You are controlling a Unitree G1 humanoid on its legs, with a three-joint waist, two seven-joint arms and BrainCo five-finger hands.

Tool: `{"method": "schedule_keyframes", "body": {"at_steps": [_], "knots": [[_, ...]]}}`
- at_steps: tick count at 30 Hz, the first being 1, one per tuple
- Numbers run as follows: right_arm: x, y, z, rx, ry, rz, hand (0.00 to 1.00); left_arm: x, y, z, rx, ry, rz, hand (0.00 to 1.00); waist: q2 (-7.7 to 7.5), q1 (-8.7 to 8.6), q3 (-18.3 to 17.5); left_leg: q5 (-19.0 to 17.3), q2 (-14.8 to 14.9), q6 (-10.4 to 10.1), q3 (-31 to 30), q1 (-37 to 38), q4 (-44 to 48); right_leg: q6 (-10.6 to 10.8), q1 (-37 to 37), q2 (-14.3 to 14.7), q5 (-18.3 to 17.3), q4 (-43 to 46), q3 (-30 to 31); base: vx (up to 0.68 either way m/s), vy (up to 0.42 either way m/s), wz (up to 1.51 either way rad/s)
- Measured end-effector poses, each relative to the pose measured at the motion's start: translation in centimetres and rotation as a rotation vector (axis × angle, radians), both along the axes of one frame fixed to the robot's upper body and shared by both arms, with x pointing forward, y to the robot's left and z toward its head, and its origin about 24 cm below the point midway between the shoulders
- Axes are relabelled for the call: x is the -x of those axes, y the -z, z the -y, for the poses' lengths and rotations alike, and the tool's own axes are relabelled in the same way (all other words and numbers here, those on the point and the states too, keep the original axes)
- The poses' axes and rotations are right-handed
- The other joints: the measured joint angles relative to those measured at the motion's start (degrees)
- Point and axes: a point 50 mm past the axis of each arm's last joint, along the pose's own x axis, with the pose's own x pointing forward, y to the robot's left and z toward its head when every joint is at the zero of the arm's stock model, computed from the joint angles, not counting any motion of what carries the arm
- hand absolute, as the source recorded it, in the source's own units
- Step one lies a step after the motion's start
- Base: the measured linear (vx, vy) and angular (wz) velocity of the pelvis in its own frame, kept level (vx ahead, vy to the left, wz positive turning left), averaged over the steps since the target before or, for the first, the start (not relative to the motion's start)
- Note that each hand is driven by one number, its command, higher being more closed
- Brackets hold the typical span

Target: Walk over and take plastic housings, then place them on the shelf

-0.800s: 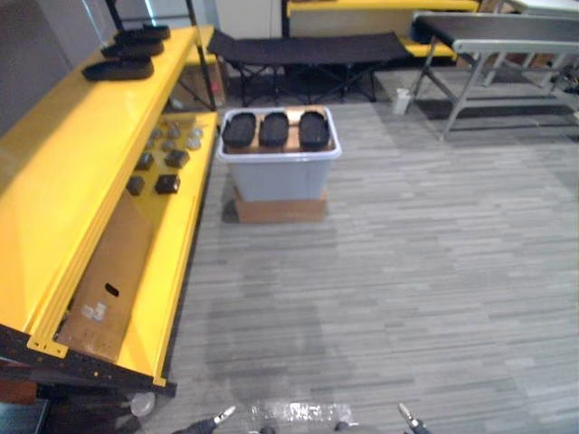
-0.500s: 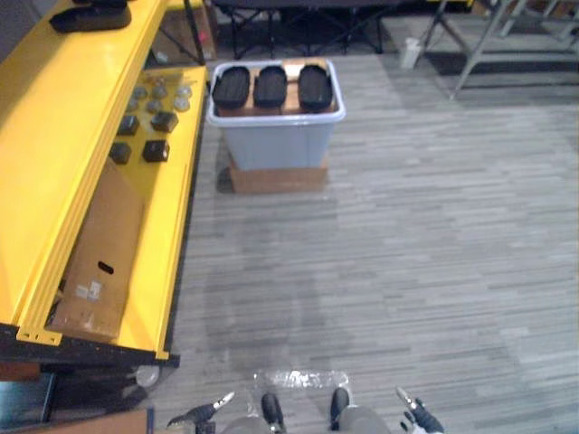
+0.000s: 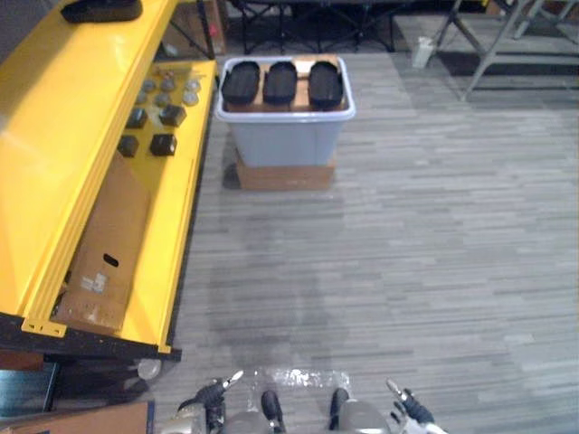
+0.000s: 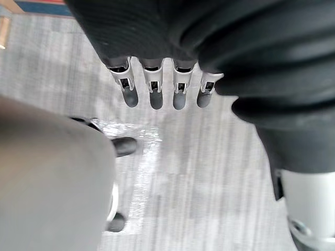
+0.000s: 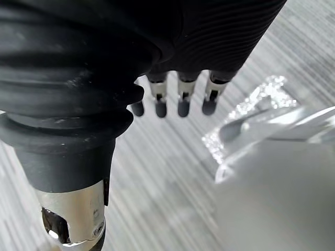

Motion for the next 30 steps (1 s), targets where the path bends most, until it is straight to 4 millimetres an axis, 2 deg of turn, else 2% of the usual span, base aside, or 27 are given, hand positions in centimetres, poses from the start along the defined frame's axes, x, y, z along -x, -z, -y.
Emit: {"method": "schedule_keyframes", "body": {"at_steps": [4,10,12,13,14,16,17,18,20,21,22,23,24,26,27,28,29,30], "knots": [[1.0,0.2,-0.3,0.002,-0.021,-0.024,0.0,0.9,0.3,-0.1,-0.013,-0.011,-0.013,0.0,-0.52,0.13,-0.86,0.03,0.07,0.01,-0.6,2.2,-0.07,0.0,2.34,0.04,-0.24,0.15,-0.45,-0.04,-0.008,0.06],[1.1,0.3,-0.6,-0.006,-0.034,-0.034,0.0,1.9,0.5,-0.5,-0.039,-0.048,-0.017,0.0,-1.13,0.4,-2.8,0.88,-0.13,0.75,-0.64,1.9,-1.16,0.32,1.25,-0.31,-0.53,0.26,-1.06,-0.09,0.015,0.02],[0.7,0.3,-0.6,-0.017,-0.021,-0.03,0.0,2.1,0.5,-0.8,-0.04,-0.065,-0.03,0.0,-1.83,0.37,-3.37,0.21,-0.75,1.24,0.06,-0.58,-0.56,1.67,-2.47,-1.61,-2.49,3.61,-0.82,-0.05,0.035,-0.04],[0.4,0.3,-0.7,-0.032,0.008,-0.031,0.0,2.1,0.4,-1.1,-0.044,-0.068,-0.035,0.0,-2.3,0.36,-3.14,-0.91,-0.97,2.13,1.53,-2.08,1.42,3.4,-4.97,-3.07,-3.78,7.07,-0.42,0.0,0.0,0.0],[0.4,0.3,-0.7,-0.038,0.021,-0.035,0.0,2.1,0.4,-1.2,-0.047,-0.065,-0.035,0.0,-2.42,0.3,-2.94,-1.6,-1.07,2.37,1.8,-2.64,2.34,4.16,-5.83,-3.75,-4.13,8.99,-0.02,0.03,0.04,-0.12],[0.8,0.5,-1.0,-0.095,0.099,-0.053,0.0,1.8,0.3,-1.9,-0.064,-0.058,-0.04,0.0,-1.61,0.31,-1.17,-4.36,0.41,3.22,2.18,-1.98,5.36,4.36,-10.46,-4.82,-2.41,20.73,0.85,0.02,0.039,-0.15],[1.0,0.5,-0.9,-0.106,0.125,-0.058,0.0,1.8,0.3,-2.0,-0.064,-0.058,-0.044,0.0,-0.85,0.13,-0.78,-5.19,1.42,3.07,2.37,-1.77,6.34,2.3,-11.17,-4.31,-3.32,21.75,0.87,0.05,0.069,-0.24],[1.4,0.6,-0.9,-0.124,0.15,-0.073,0.0,1.9,0.3,-2.4,-0.085,-0.035,-0.06,0.0,-0.64,0.13,-0.5,-6.93,3.49,2.54,3.19,-1.86,8.47,0.59,-13.03,-2.67,-4.67,21.24,1.51,0.1,0.066,-0.33],[2.9,1.0,-1.5,-0.156,0.174,-0.118,0.0,2.6,0.5,-2.9,-0.111,-0.007,-0.102,0.0,-0.73,0.0,-0.29,-9.18,6.18,1.38,3.91,-2.03,11.04,0.64,-15.45,-0.63,-4.36,17.91,2.2,0.15,0.04,-0.27],[4.6,1.3,-1.8,-0.177,0.203,-0.162,0.0,2.4,0.5,-3.1,-0.118,0.009,-0.107,0.0,-1.02,-0.05,-0.12,-10.56,7.61,0.54,3.95,-2.09,12.63,1.41,-16.74,0.63,-3.28,13.59,2.74,0.27,-0.024,-0.09],[5.9,1.5,-2.2,-0.198,0.231,-0.192,0.0,2.2,0.4,-3.1,-0.118,0.014,-0.104,0.0,-1.15,-0.04,-0.02,-11.43,8.42,-0.64,3.91,-2.33,13.9,1.18,-17.62,1.4,-1.59,10.01,3.48,0.38,-0.044,-0.04],[8.0,1.6,-2.9,-0.23,0.279,-0.24,0.0,1.8,0.3,-3.2,-0.116,0.017,-0.098,0.0,-1.3,-0.11,0.08,-12.62,8.86,-1.94,3.76,-2.25,15.48,1.11,-18.32,1.89,1.3,5.68,3.57,0.35,-0.05,0.02],[9.1,1.7,-3.3,-0.247,0.311,-0.266,0.0,1.5,0.3,-3.1,-0.115,0.018,-0.091,0.0,-1.26,-0.24,0.12,-13.18,9.01,-2.57,3.64,-1.89,16.2,1.07,-18.3,1.94,2.45,3.86,3.66,0.39,-0.089,0.14],[12.3,1.6,-5.7,-0.321,0.377,-0.344,0.0,0.5,0.2,-1.8,-0.077,0.014,-0.052,0.0,-1.17,-2.53,0.23,-16.24,9.35,-5.46,2.37,0.92,17.22,0.27,-17.83,2.39,4.6,2.42,5.02,0.42,-0.155,0.32],[12.9,1.6,-6.2,-0.342,0.382,-0.358,0.0,0.0,0.1,-1.2,-0.055,0.004,-0.037,0.0,-1.14,-2.98,0.21,-17.11,9.39,-5.98,2.01,1.8,17.17,-0.28,-17.85,2.5,4.71,3.27,5.25,0.44,-0.225,0.41],[13.4,1.5,-6.7,-0.357,0.381,-0.375,0.0,-0.8,-0.1,-0.1,-0.021,-0.017,-0.007,0.0,0.29,-4.26,0.18,-18.77,10.78,-7.32,1.25,3.46,17.02,-1.91,-18.55,3.36,6.33,7.99,5.73,0.48,-0.259,0.43],[13.6,1.5,-6.4,-0.347,0.366,-0.386,0.0,-0.6,0.1,1.3,0.012,-0.026,-0.008,0.0,2.6,-5.36,-1.45,-19.45,12.95,-9.18,0.93,4.16,17.94,-2.89,-19.08,4.77,5.23,11.34,4.54,0.52,-0.24,0.34],[13.2,1.6,-6.3,-0.341,0.351,-0.381,0.0,-1.0,0.0,1.9,0.033,-0.034,0.006,0.0,3.27,-5.38,-1.42,-19.27,14.39,-9.5,0.86,3.01,21.26,-3.91,-19.12,5.54,3.52,12.96,3.95,0.54,-0.261,0.19]]}}
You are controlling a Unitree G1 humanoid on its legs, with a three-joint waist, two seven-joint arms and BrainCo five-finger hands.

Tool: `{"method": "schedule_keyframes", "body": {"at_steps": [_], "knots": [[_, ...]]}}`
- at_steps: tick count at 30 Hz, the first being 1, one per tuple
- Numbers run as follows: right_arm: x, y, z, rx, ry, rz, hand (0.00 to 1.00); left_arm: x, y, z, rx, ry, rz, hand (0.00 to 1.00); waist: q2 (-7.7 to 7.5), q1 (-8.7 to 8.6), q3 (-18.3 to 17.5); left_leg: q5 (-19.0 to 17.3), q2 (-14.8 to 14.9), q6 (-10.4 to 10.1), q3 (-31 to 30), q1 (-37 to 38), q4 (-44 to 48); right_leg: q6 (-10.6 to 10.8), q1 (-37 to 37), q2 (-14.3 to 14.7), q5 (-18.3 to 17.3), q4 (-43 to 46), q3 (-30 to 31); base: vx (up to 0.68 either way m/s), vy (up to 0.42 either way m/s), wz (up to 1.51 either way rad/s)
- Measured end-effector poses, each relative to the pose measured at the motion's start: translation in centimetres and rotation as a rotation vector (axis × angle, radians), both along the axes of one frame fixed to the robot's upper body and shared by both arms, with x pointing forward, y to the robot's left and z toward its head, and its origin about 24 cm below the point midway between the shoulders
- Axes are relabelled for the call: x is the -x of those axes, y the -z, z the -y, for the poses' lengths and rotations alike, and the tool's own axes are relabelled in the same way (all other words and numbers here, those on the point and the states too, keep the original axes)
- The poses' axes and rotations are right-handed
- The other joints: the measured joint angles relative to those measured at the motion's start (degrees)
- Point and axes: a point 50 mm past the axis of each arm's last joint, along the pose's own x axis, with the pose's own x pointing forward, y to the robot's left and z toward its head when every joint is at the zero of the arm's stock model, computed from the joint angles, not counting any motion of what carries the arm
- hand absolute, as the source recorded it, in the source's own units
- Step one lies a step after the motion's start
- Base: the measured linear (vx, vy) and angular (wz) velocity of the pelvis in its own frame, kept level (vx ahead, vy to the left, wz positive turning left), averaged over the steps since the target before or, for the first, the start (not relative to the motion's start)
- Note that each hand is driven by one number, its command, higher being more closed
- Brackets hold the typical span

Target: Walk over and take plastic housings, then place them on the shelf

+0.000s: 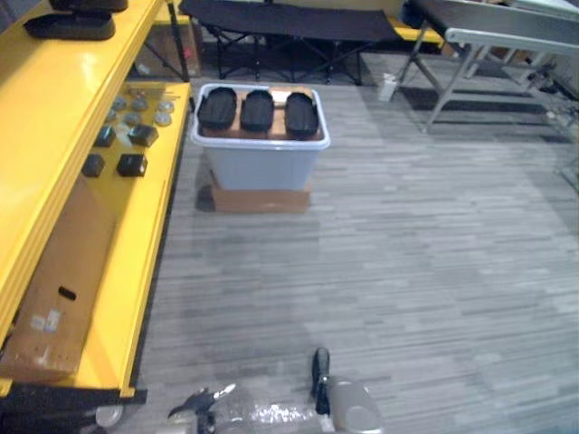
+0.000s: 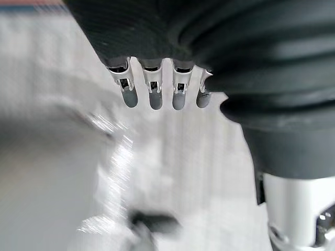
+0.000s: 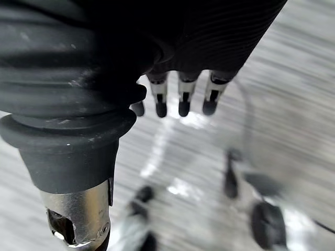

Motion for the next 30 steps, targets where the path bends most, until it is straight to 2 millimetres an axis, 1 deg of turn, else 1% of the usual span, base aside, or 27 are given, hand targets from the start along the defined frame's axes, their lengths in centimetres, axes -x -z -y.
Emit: {"method": "schedule_keyframes", "body": {"at_steps": [1,2,3,4,5,7,8,9,10,11,12,13,14,15,16,17,18,19,21,23,24,25,26,27,28,29,30], "knots": [[-1.5,0.2,0.4,0.012,-0.02,0.039,0.0,-0.5,-0.2,0.5,0.017,-0.004,0.021,0.0,0.37,-0.04,0.08,1.82,2.34,-1.14,0.06,-3.81,8.76,-0.88,0.13,0.01,-1.88,1.76,-0.56,0.54,-0.292,0.07],[-2.6,0.2,0.8,0.033,-0.031,0.071,0.0,-0.9,-0.3,0.8,0.026,-0.003,0.022,0.0,0.63,0.0,0.38,4.18,3.98,-0.46,0.07,-7.33,17.71,-1.76,1.56,0.14,-2.85,1.36,-0.81,0.63,-0.363,0.2],[-3.3,0.1,2.6,0.091,-0.057,0.094,0.0,-0.7,-0.3,1.1,0.038,-0.01,0.004,0.0,1.32,0.43,1.65,4.43,6.35,0.49,0.03,-11.09,27.45,-2.14,6.37,0.9,-3.44,-1.21,-1.35,0.53,-0.27,0.23],[-4.4,-0.1,4.3,0.154,-0.085,0.131,0.0,-0.4,-0.2,0.6,0.034,-0.039,0.006,0.0,0.89,1.37,2.56,3.62,5.93,1.9,-0.37,-13.94,31.23,-2.57,11.74,1.1,-3.72,-4.97,-1.42,0.59,-0.24,0.27],[-6.0,-0.4,6.0,0.223,-0.1,0.186,0.0,-0.8,-0.6,-0.1,0.025,-0.074,0.033,0.0,0.7,2.55,2.8,3.42,3.6,2.29,-1.8,-17.51,30.03,-3.01,15.96,1.08,-4.32,-8.0,-1.68,0.44,-0.16,0.08],[-9.0,-1.4,8.8,0.328,-0.127,0.289,0.0,-0.4,-0.8,-1.4,0.009,-0.131,0.062,0.0,1.03,4.19,2.98,3.75,-0.27,2.8,-2.87,-23.07,24.2,-3.55,18.21,0.96,-6.43,-9.58,-1.22,0.37,-0.07,-0.17],[-12.0,-2.4,10.3,0.391,-0.144,0.385,0.0,0.1,-1.0,-2.8,-0.02,-0.175,0.082,0.0,0.98,5.38,3.71,6.52,-3.55,3.82,-3.28,-26.56,15.06,-3.56,19.48,0.61,-7.99,-9.12,-0.35,0.33,0.018,-0.36],[-13.5,-2.9,10.7,0.416,-0.148,0.432,0.0,0.7,-0.9,-3.3,-0.037,-0.18,0.067,0.0,0.88,6.22,4.41,9.0,-5.15,3.6,-3.19,-27.28,8.96,-3.26,20.42,0.33,-8.92,-8.72,0.39,0.32,0.036,-0.58],[-15.8,-4.0,11.4,0.458,-0.161,0.506,0.0,3.1,-0.3,-4.0,-0.065,-0.186,0.001,0.0,1.49,7.44,5.13,13.65,-6.5,2.5,-3.07,-28.16,-0.98,-2.71,22.64,0.81,-10.72,-9.01,1.75,0.37,0.103,-0.71],[-17.3,-4.8,11.7,0.48,-0.187,0.548,0.0,6.1,0.5,-4.3,-0.087,-0.176,-0.087,0.0,2.5,8.63,5.18,15.17,-6.22,2.61,-2.65,-29.26,-4.44,-1.83,25.59,1.87,-12.66,-9.25,3.32,0.42,0.14,-0.74],[-17.9,-5.0,11.6,0.481,-0.204,0.566,0.0,8.1,0.8,-4.4,-0.098,-0.166,-0.15,0.0,2.44,9.11,5.16,17.19,-6.01,4.02,-2.73,-29.23,-3.76,-1.56,27.16,1.91,-13.74,-9.27,4.26,0.48,0.178,-0.7],[-18.4,-4.9,10.5,0.45,-0.223,0.579,0.0,11.3,1.4,-4.4,-0.103,-0.16,-0.257,0.0,0.64,10.19,4.28,21.44,-6.76,6.63,-2.41,-28.66,-2.07,-1.96,28.78,0.63,-15.8,-9.65,5.91,0.54,0.196,-0.44],[-18.7,-4.8,9.8,0.425,-0.232,0.585,0.0,12.4,1.5,-4.3,-0.103,-0.149,-0.293,0.0,-0.68,10.48,3.41,21.6,-7.53,7.1,-1.56,-29.47,-0.23,-2.88,29.0,-0.75,-17.2,-9.54,6.09,0.69,0.222,-0.2],[-19.0,-4.6,9.2,0.395,-0.251,0.576,0.0,12.4,1.6,-3.9,-0.086,-0.142,-0.295,0.0,-2.43,10.48,3.08,20.73,-8.75,8.66,-1.58,-31.17,2.89,-3.03,27.98,-1.94,-17.74,-6.88,6.29,0.78,0.245,0.09],[-19.0,-4.4,8.8,0.37,-0.254,0.562,0.0,11.9,1.6,-3.7,-0.071,-0.133,-0.282,0.0,-3.41,10.49,3.04,19.92,-9.22,10.45,-1.2,-31.53,4.43,-1.42,25.76,-3.01,-18.18,-1.48,7.07,0.73,0.215,0.13],[-18.6,-3.9,8.1,0.334,-0.252,0.535,0.0,11.2,1.4,-4.4,-0.083,-0.123,-0.256,0.0,-5.22,10.45,2.83,17.7,-10.25,12.33,-0.56,-31.07,5.95,3.13,21.52,-4.87,-18.28,9.44,6.93,0.59,0.17,0.01],[-18.2,-3.5,7.7,0.313,-0.253,0.515,0.0,10.7,1.3,-5.0,-0.103,-0.114,-0.234,0.0,-6.06,10.46,2.91,15.99,-10.64,12.59,-0.38,-30.23,6.61,5.86,19.29,-6.24,-17.76,15.54,6.88,0.59,0.138,-0.04],[-17.3,-2.9,7.2,0.277,-0.253,0.466,0.0,9.0,1.0,-5.5,-0.123,-0.101,-0.181,0.0,-6.69,10.22,3.17,13.54,-11.18,12.49,-0.46,-27.91,7.87,6.97,15.78,-8.51,-17.72,25.17,5.88,0.57,0.087,-0.09],[-14.9,-1.8,6.6,0.231,-0.253,0.375,0.0,6.4,0.3,-6.4,-0.165,-0.063,-0.108,0.0,-5.94,9.67,3.35,10.91,-10.81,12.96,-1.07,-21.54,7.9,5.38,13.15,-9.37,-20.11,26.28,2.68,0.53,0.041,-0.01],[-13.2,-1.2,6.1,0.204,-0.245,0.325,0.0,5.7,0.1,-6.7,-0.213,0.013,-0.112,0.0,-4.92,8.6,2.78,10.36,-10.17,12.5,-2.25,-18.34,5.74,3.97,11.0,-8.35,-20.95,19.89,0.8,0.43,-0.045,0.16],[-12.1,-0.9,5.9,0.193,-0.237,0.297,0.0,5.8,0.2,-6.5,-0.214,0.022,-0.12,0.0,-3.9,7.63,2.5,9.59,-8.62,11.34,-2.94,-16.2,3.8,4.18,7.55,-6.82,-20.47,13.0,0.62,0.47,-0.09,0.09],[-11.0,-0.7,6.0,0.19,-0.208,0.265,0.0,5.6,0.3,-5.9,-0.195,0.007,-0.11,0.0,-2.08,7.6,3.14,7.85,-6.29,10.26,-3.61,-15.21,3.76,5.03,4.61,-5.51,-17.35,5.79,0.69,0.39,-0.079,0.06],[-10.3,-0.7,6.2,0.195,-0.19,0.25,0.0,5.2,0.3,-5.7,-0.186,-0.005,-0.096,0.0,-1.28,7.72,3.47,6.96,-5.38,9.76,-4.24,-14.68,4.03,5.34,3.68,-5.27,-14.62,2.09,0.73,0.37,-0.117,0.15],[-8.5,-0.5,6.1,0.193,-0.156,0.21,0.0,5.4,0.4,-5.6,-0.187,-0.018,-0.104,0.0,-0.53,7.83,3.41,4.37,-3.16,7.86,-4.9,-13.83,5.92,5.52,1.9,-5.29,-7.53,-6.1,0.7,0.3,-0.125,0.16],[-7.9,-0.5,5.9,0.19,-0.15,0.199,0.0,5.6,0.4,-5.7,-0.186,-0.029,-0.108,0.0,-0.66,7.82,3.33,2.97,-2.47,6.98,-5.04,-13.41,7.21,5.53,1.58,-5.56,-5.14,-8.16,0.85,0.47,-0.23,0.26],[-6.3,-0.4,5.3,0.177,-0.153,0.168,0.0,6.0,0.4,-6.1,-0.206,-0.039,-0.121,0.0,-1.59,7.7,2.84,0.04,-1.52,4.85,-6.0,-12.48,10.28,5.79,1.5,-6.1,-1.33,-9.93,0.89,0.35,-0.218,0.25],[-5.5,-0.3,4.8,0.163,-0.151,0.147,0.0,6.3,0.4,-6.6,-0.219,-0.041,-0.135,0.0,-2.36,7.6,2.37,-1.37,-1.26,3.92,-6.46,-11.88,11.4,5.29,1.46,-6.35,1.48,-9.43,1.05,0.51,-0.35,0.46]]}}
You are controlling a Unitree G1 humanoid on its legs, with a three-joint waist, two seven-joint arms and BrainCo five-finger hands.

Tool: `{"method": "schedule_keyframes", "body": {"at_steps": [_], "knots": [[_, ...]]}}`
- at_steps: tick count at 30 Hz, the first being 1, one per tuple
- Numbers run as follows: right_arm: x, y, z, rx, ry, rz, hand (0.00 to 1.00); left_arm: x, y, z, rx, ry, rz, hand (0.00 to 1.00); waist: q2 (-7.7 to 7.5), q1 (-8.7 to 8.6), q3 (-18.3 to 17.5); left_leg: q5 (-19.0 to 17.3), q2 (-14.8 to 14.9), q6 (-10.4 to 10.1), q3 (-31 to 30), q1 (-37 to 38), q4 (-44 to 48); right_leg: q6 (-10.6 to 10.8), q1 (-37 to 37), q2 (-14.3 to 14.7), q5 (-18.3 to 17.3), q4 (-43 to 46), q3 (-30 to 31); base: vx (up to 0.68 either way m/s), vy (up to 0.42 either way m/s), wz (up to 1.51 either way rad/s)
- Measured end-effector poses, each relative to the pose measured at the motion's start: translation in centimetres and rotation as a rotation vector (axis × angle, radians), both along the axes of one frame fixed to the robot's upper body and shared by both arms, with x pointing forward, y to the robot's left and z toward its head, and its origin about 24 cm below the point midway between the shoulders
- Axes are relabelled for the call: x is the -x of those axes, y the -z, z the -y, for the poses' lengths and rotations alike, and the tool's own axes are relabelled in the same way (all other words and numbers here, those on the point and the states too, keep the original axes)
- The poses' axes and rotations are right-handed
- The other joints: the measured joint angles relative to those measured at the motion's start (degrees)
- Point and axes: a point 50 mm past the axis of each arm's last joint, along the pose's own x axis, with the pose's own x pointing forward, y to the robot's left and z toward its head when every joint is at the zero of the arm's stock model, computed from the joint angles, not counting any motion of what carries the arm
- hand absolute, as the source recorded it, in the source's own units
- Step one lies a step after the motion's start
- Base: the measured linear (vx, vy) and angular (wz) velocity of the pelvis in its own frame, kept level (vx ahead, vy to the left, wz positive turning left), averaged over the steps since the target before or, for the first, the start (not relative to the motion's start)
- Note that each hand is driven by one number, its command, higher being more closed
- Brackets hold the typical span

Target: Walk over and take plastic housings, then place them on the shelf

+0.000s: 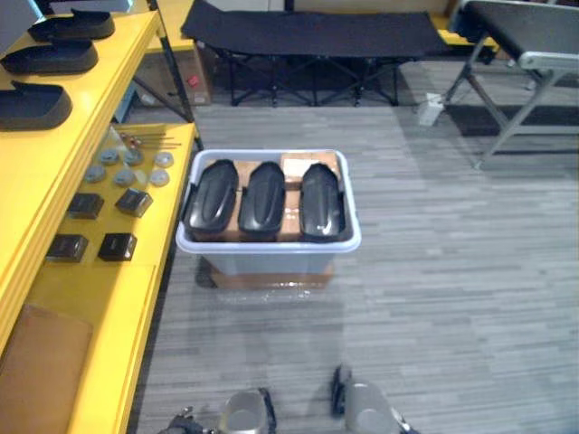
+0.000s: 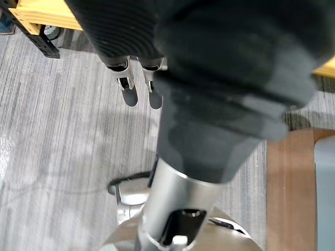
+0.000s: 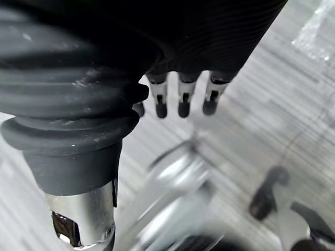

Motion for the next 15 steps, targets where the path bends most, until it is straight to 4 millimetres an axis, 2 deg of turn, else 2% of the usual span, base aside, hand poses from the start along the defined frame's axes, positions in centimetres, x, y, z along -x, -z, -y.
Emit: {"method": "schedule_keyframes", "body": {"at_steps": [1,2,3,5,6,7,9,10,11,12,13,15], "knots": [[1.3,0.1,-0.7,-0.021,0.017,-0.032,0.0,0.5,0.1,0.1,-0.001,0.008,-0.033,0.0,1.0,-0.38,-1.13,-1.94,1.72,-2.12,-1.66,1.46,0.64,-0.58,-0.54,0.65,5.43,4.95,-0.4,0.64,-0.422,0.33],[1.9,0.0,-0.1,-0.005,0.017,-0.045,0.0,1.3,0.5,1.0,0.013,-0.01,-0.061,0.0,2.88,-0.36,-3.12,-1.39,3.57,-3.63,-1.61,2.04,-0.99,-1.87,-1.69,2.03,2.44,7.14,-1.31,0.64,-0.386,0.28],[1.8,0.0,0.0,-0.003,0.004,-0.045,0.0,1.5,0.5,1.0,0.006,-0.029,-0.065,0.0,3.07,-0.41,-3.25,0.23,4.09,-3.9,-1.53,1.88,-0.83,-2.36,-1.7,2.13,1.09,7.93,-2.1,0.56,-0.33,0.23],[2.0,-0.1,0.2,0.003,0.006,-0.049,0.0,1.5,0.5,0.8,0.017,-0.09,-0.052,0.0,3.03,-0.46,-3.21,6.39,5.7,-4.15,-1.99,-1.68,7.05,-3.15,0.88,2.55,0.33,7.02,-3.7,0.37,-0.24,0.35],[2.2,-0.1,0.3,0.008,0.011,-0.053,0.0,1.6,0.5,0.7,0.026,-0.145,-0.041,0.0,2.26,-0.15,-2.7,10.77,6.8,-4.69,-2.88,-5.22,15.31,-3.29,5.21,2.56,0.3,4.0,-4.41,0.38,-0.197,0.24],[2.0,-0.1,0.4,0.02,0.016,-0.048,0.0,1.6,0.4,0.5,0.024,-0.158,-0.039,0.0,1.84,0.0,-2.44,9.53,7.27,-4.81,-2.16,-5.77,17.24,-3.4,8.69,2.38,0.47,1.63,-4.94,0.37,-0.148,0.2],[0.2,-0.4,1.8,0.077,0.012,0.02,0.0,1.5,0.4,0.3,0.015,-0.142,-0.039,0.0,1.65,-0.24,-2.34,8.57,6.87,-3.71,3.97,-5.93,9.01,-2.71,14.07,1.18,0.91,-2.08,-5.31,0.28,-0.033,0.06],[-0.7,-0.5,2.3,0.095,0.012,0.053,0.0,1.5,0.4,0.3,0.014,-0.133,-0.04,0.0,1.74,-0.47,-2.32,9.94,6.34,-3.11,5.94,-5.99,3.42,-2.39,14.56,0.89,1.09,-2.95,-5.42,0.23,0.057,-0.06],[-3.0,-1.2,3.7,0.152,-0.002,0.135,0.0,0.9,0.5,0.9,0.028,-0.1,-0.036,0.0,2.91,-0.44,-1.98,18.08,5.1,-0.55,7.8,-7.65,-7.59,-0.59,14.54,1.5,1.06,-4.7,-5.31,0.15,0.078,-0.08],[-3.7,-1.3,3.6,0.155,-0.005,0.156,0.0,0.7,0.5,0.9,0.03,-0.093,-0.038,0.0,2.66,-0.46,-2.0,18.35,4.39,-0.61,7.88,-7.34,-8.29,0.0,14.46,0.84,1.19,-5.37,-4.84,0.11,0.104,0.0],[-4.6,-1.5,3.4,0.163,-0.02,0.191,0.0,0.3,0.3,0.4,0.019,-0.073,-0.03,0.0,1.38,-0.51,-1.23,18.8,2.42,-0.16,8.12,-6.98,-10.76,0.53,14.4,-0.51,1.49,-6.89,-4.68,0.05,0.081,0.06],[-5.3,-1.6,3.4,0.175,-0.039,0.203,0.0,0.0,0.1,0.0,0.017,-0.079,-0.019,0.0,-0.06,-0.38,-0.43,19.18,0.18,0.31,9.0,-7.23,-13.17,1.04,13.08,-2.3,1.55,-7.18,-4.54,0.04,0.109,0.06]]}}
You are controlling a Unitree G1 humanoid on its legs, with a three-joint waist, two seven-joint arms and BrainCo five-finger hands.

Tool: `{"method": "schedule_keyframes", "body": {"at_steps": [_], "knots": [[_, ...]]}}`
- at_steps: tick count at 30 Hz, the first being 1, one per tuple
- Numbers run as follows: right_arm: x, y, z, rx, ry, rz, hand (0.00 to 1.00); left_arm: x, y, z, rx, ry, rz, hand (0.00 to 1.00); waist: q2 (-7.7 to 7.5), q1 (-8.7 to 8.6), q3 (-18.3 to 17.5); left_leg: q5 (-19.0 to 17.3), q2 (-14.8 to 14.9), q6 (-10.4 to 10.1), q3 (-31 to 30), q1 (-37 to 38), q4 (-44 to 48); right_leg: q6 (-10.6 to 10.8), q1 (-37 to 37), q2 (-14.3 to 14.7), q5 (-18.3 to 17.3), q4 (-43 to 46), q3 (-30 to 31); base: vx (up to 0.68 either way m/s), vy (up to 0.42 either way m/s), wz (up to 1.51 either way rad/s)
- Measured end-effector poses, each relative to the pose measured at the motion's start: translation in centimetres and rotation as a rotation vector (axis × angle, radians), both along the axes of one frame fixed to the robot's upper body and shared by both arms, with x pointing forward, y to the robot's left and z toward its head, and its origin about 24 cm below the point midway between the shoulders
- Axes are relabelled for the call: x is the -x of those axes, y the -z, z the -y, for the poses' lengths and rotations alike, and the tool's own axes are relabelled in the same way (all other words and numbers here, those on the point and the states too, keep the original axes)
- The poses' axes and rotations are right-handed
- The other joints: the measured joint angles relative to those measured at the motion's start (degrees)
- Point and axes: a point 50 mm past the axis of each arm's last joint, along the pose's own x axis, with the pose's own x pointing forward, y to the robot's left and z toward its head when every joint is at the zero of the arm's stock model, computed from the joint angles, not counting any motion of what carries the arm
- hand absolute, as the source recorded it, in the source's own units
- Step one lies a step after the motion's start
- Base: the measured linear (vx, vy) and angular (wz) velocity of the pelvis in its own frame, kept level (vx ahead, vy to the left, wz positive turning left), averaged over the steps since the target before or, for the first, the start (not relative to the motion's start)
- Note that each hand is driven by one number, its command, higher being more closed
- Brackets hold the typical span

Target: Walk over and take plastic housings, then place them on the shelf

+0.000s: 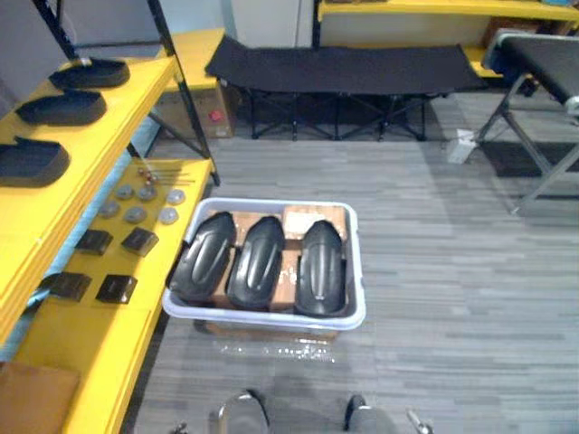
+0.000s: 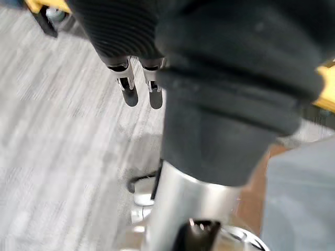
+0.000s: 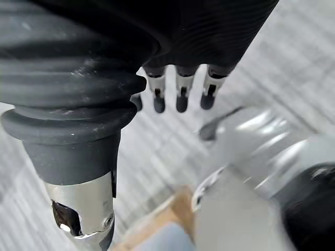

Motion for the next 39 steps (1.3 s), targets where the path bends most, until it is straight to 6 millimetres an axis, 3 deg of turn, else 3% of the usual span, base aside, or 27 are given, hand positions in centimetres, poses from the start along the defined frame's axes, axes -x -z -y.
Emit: {"method": "schedule_keyframes", "body": {"at_steps": [1,2,10,12,15,17,18,19,21,22,23,27,30,35,39], "knots": [[0.0,0.0,0.0,0.008,-0.011,-0.005,0.0,-0.1,0.0,-0.1,0.0,-0.001,0.003,0.0,-0.35,0.1,-0.12,0.2,-0.97,0.13,0.78,-0.43,-1.22,0.17,-1.1,-0.8,-0.01,-0.02,0.2,0.03,0.085,-0.01],[0.1,0.8,-2.3,-0.02,-0.139,-0.023,0.0,-0.5,-0.2,-0.1,-0.022,0.058,0.026,0.0,-1.07,0.1,0.48,4.21,-5.04,0.7,-2.28,1.4,-9.55,0.64,-0.8,-1.94,-0.5,-1.07,-0.32,-0.03,0.043,-0.01],[-0.6,0.4,-2.2,-0.001,-0.175,0.01,0.0,0.2,0.0,0.3,-0.014,0.041,0.036,0.0,-0.69,0.19,0.08,6.61,-5.92,0.32,-3.36,1.43,-13.17,0.65,-1.41,-2.41,-0.95,-0.35,-2.24,-0.07,0.01,0.12],[-1.8,-0.1,-2.0,0.026,-0.218,0.06,0.0,0.2,-0.2,0.3,-0.022,0.046,0.064,0.0,-0.54,0.41,-0.07,7.83,-6.32,0.34,-4.09,1.62,-15.0,0.7,-1.6,-2.63,-0.95,-0.21,-3.45,0.0,-0.002,0.2],[-6.4,-2.3,-3.0,0.098,-0.45,0.275,0.0,0.5,-0.3,0.6,-0.026,0.068,0.091,0.0,-0.46,1.49,-0.31,10.91,-7.04,0.68,-4.2,3.69,-20.35,1.57,-1.65,-2.75,-0.37,-0.41,-4.37,0.02,0.003,0.1],[-11.9,-6.4,-5.6,0.195,-0.755,0.559,0.0,0.3,-0.5,0.3,-0.046,0.12,0.108,0.0,-0.98,2.23,-0.22,11.39,-7.16,0.94,-5.2,3.26,-20.67,2.1,-1.66,-2.79,0.21,-0.53,-5.15,0.02,0.009,0.11],[-15.0,-9.5,-7.4,0.26,-0.911,0.735,0.0,-0.3,-0.6,0.3,-0.057,0.144,0.129,0.0,-1.52,3.07,-0.28,11.44,-7.21,1.0,-5.31,3.26,-20.67,2.35,-1.66,-2.77,0.63,-0.8,-5.27,0.0,0.0,0.0],[-16.7,-11.8,-8.3,0.308,-0.997,0.866,0.0,-0.5,-0.8,0.0,-0.073,0.159,0.131,0.0,-1.89,3.74,-0.39,11.47,-7.28,1.04,-5.34,3.19,-20.67,2.49,-1.56,-2.77,0.93,-1.06,-5.43,-0.01,0.026,0.07],[-20.4,-18.3,-10.7,0.397,-1.071,1.191,0.0,-1.0,-1.0,-0.3,-0.096,0.197,0.135,0.0,-2.72,4.95,-0.82,11.88,-7.68,1.44,-5.79,2.32,-20.68,2.65,-1.49,-3.07,1.09,-1.26,-6.23,0.0,0.031,0.19],[-21.3,-20.2,-11.1,0.42,-1.068,1.277,0.0,-1.3,-1.0,0.0,-0.092,0.214,0.14,0.0,-2.9,4.97,-0.8,12.0,-7.47,1.53,-5.98,2.13,-20.67,2.6,-1.41,-3.15,1.23,-1.24,-6.56,0.0,0.032,0.25],[-23.1,-24.2,-11.6,0.451,-1.046,1.429,0.0,-1.5,-1.0,-0.1,-0.101,0.231,0.139,0.0,-3.12,5.2,-0.82,12.12,-7.57,1.7,-6.45,2.23,-20.67,2.44,-1.01,-3.17,1.92,-1.18,-6.73,-0.01,0.037,0.21],[-24.2,-32.3,-10.4,0.551,-0.883,1.672,0.0,-1.6,-1.0,-0.5,-0.122,0.266,0.114,0.0,-3.59,5.12,-1.11,12.21,-7.38,1.83,-6.88,3.16,-20.67,1.47,-0.45,-3.04,3.53,-0.33,-6.11,-0.02,0.063,0.07],[-24.3,-35.0,-7.3,0.544,-0.657,1.712,0.0,-0.8,-0.8,-1.0,-0.128,0.259,0.079,0.0,-4.56,4.52,-1.84,12.0,-7.04,1.82,-4.98,4.88,-20.69,0.68,-0.3,-2.74,4.27,-0.12,-3.25,-0.03,0.056,-0.3],[-22.7,-36.3,-3.3,0.633,-0.489,1.698,0.0,0.4,-0.5,-1.4,-0.125,0.244,0.042,0.0,-4.84,1.25,-2.58,11.64,-7.01,1.29,-3.18,5.46,-21.04,-0.44,-0.67,-2.6,2.33,-0.91,-1.08,-0.09,-0.009,-0.28],[-21.8,-34.1,-0.4,0.762,-0.383,1.514,0.0,1.4,-0.1,-0.9,-0.111,0.233,0.025,0.0,-2.79,-0.16,-3.62,12.58,-5.38,0.1,-2.45,6.41,-21.16,0.61,-0.97,-0.89,0.54,-0.62,0.55,-0.08,-0.066,-0.16]]}}
